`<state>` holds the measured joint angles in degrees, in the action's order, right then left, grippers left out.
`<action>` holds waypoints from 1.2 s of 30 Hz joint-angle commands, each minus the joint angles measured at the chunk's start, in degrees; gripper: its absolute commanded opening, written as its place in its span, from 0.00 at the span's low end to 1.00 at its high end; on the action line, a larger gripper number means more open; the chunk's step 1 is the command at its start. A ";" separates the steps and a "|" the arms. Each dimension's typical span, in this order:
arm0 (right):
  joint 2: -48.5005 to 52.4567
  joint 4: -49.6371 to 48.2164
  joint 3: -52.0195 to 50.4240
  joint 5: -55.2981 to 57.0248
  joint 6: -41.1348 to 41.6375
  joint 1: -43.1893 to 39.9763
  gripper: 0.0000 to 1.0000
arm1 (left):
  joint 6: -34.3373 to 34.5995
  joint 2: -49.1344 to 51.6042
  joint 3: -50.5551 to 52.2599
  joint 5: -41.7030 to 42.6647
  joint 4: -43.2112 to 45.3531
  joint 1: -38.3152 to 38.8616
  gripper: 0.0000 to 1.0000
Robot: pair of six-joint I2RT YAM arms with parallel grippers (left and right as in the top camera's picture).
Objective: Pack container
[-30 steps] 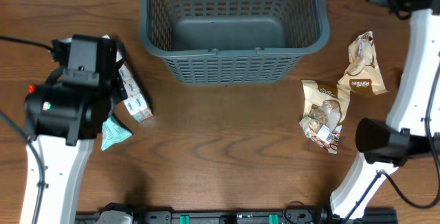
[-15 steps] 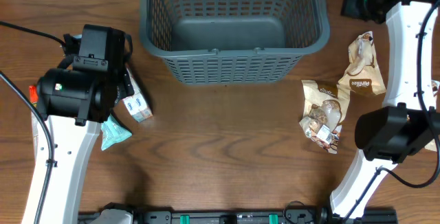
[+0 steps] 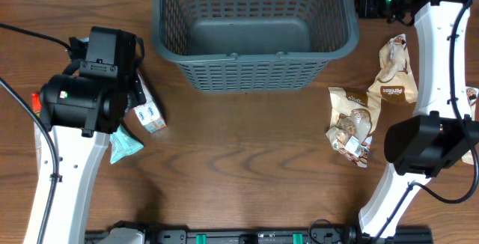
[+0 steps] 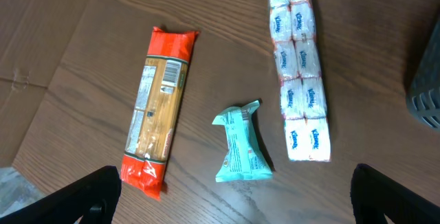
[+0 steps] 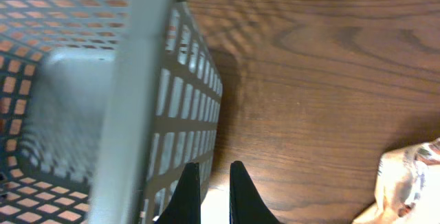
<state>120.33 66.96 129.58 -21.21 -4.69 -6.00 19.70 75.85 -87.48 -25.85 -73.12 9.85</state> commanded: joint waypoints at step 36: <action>-0.24 -0.15 0.48 7.34 1.09 2.51 0.64 | 0.76 0.09 -0.72 -0.13 -0.09 -0.31 0.96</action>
<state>120.33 66.61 129.58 -19.55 -7.86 -3.18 19.70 75.85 -87.48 -25.82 -73.12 9.85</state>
